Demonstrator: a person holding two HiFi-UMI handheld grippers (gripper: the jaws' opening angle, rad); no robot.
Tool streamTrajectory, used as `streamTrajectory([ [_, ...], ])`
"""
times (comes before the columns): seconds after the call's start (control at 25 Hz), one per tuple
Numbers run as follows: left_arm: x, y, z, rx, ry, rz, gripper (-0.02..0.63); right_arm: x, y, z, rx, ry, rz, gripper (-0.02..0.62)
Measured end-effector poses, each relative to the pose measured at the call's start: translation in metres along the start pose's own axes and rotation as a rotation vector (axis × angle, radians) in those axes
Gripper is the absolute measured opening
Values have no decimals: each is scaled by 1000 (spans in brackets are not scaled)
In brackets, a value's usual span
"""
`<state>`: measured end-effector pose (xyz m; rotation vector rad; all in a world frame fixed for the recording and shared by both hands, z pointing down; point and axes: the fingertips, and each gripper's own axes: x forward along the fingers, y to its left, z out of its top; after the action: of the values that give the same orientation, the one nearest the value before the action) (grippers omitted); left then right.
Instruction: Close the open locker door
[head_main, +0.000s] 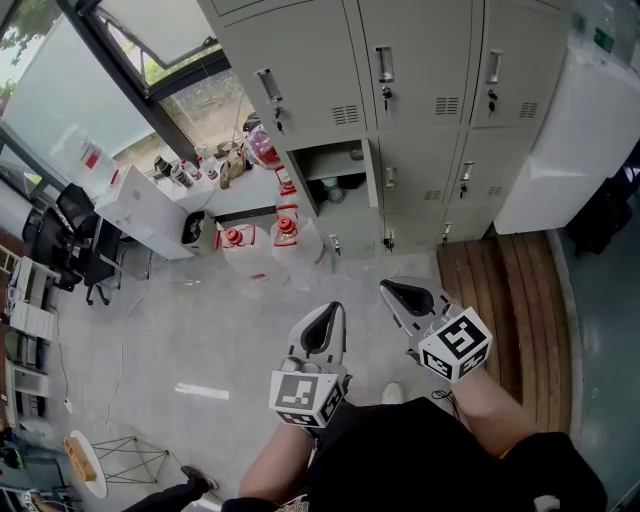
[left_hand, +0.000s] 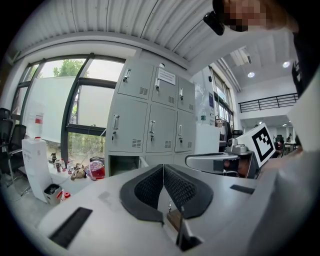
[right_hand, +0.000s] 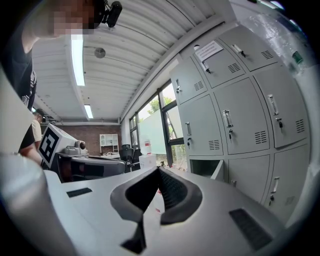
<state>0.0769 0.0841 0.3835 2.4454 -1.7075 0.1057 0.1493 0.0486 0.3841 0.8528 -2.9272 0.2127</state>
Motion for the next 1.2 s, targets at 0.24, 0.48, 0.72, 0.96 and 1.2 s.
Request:
streamTrajectory([
  [0.24, 2, -2, -3, 15, 4, -3, 18, 2, -9, 3, 13, -29, -15, 265],
  [0.48, 5, 0, -1, 16, -4, -19, 18, 4, -16, 2, -6, -22, -51, 265],
  [0.72, 11, 11, -1, 12, -11, -41, 18, 11, -22, 5, -23, -30, -97, 265],
  [0.96, 18, 26, 2, 17, -7, -83, 18, 23, -27, 8, -26, -30, -148, 265],
  [1.2, 34, 49, 5, 24, 7, -137, 18, 44, -44, 5, -19, -10, -213, 265],
])
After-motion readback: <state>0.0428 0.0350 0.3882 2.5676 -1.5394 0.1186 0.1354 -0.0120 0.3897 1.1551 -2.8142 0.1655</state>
